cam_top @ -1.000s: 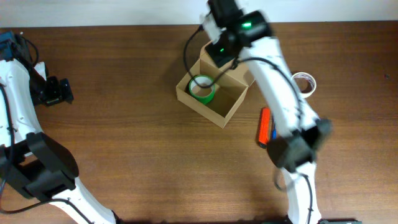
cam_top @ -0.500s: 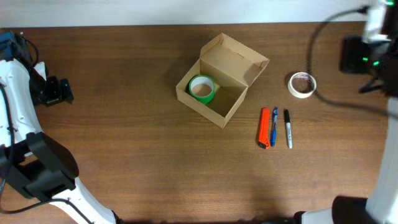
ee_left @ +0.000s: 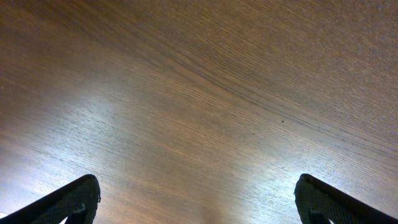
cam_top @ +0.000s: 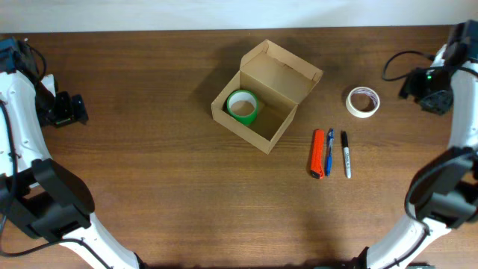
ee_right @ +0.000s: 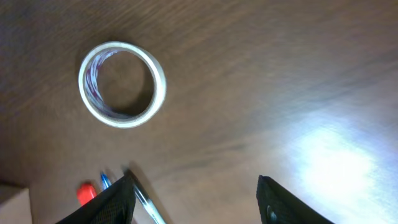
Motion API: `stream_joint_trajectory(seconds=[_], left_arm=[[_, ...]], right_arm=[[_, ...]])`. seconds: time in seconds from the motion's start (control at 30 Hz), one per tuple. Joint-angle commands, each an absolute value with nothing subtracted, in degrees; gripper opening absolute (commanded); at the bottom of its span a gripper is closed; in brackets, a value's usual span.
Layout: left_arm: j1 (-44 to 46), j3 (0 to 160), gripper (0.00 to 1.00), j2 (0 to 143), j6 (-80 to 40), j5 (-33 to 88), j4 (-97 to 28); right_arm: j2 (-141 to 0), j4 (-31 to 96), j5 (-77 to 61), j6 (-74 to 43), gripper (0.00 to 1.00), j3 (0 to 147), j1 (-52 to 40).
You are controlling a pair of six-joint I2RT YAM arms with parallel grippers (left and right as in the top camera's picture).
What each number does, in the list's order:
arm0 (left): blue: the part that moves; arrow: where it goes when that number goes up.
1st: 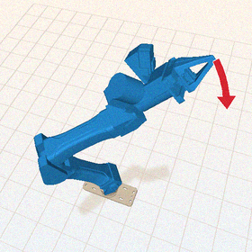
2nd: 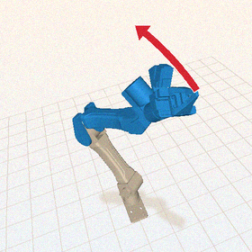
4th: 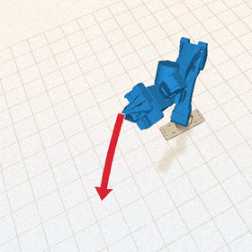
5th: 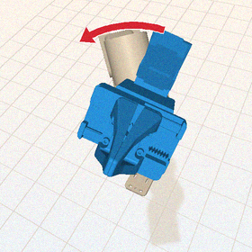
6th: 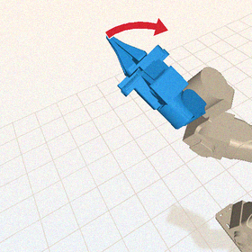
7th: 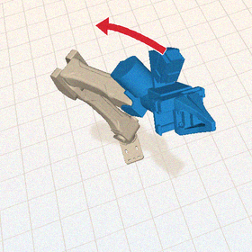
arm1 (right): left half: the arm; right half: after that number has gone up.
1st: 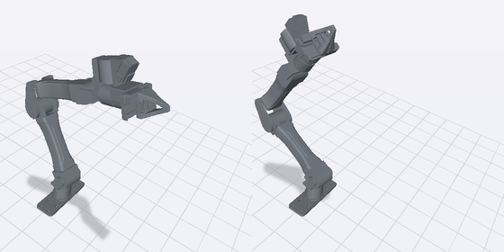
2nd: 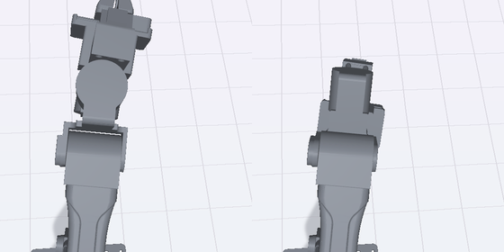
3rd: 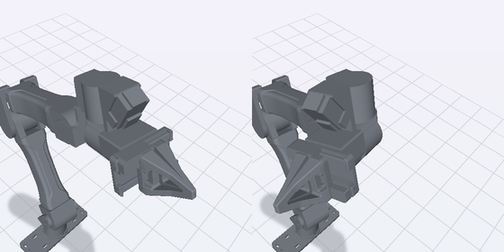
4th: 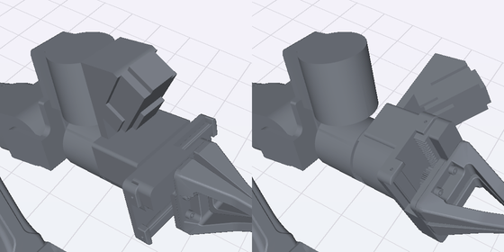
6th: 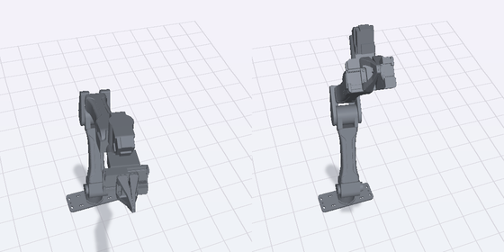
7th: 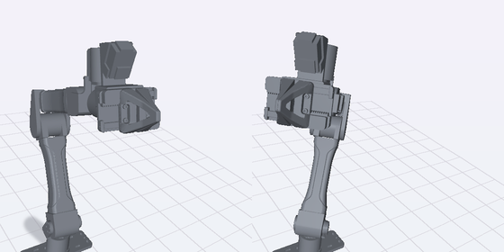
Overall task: Pack container
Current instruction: 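Lower the right gripper onto the white tape roll and grasp it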
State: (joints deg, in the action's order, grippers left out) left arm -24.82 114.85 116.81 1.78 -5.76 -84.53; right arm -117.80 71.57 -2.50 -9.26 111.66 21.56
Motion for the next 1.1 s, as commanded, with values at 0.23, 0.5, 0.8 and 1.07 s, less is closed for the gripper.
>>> stream_joint_trajectory(seconds=[0.23, 0.5, 0.8, 1.07], left_arm=[[-24.9, 114.4, 1.00, 117.3, 2.7, -5.2, -84.4], [-24.9, 114.4, 1.00, 117.3, 2.7, -5.2, -84.4], [-24.9, 114.4, 1.00, 117.3, 2.7, -5.2, -84.4], [-24.9, 114.4, 1.00, 117.3, 2.7, -5.2, -84.4]], right_arm=[[-127.1, 65.8, -7.4, -18.4, 0.57, 111.9, 19.0], [-129.3, 62.0, -4.2, -22.7, 0.57, 111.9, 16.5], [-133.4, 61.9, -2.3, -24.8, 0.56, 111.8, 15.8], [-136.4, 62.3, -1.9, -26.0, 0.55, 111.7, 15.7]])
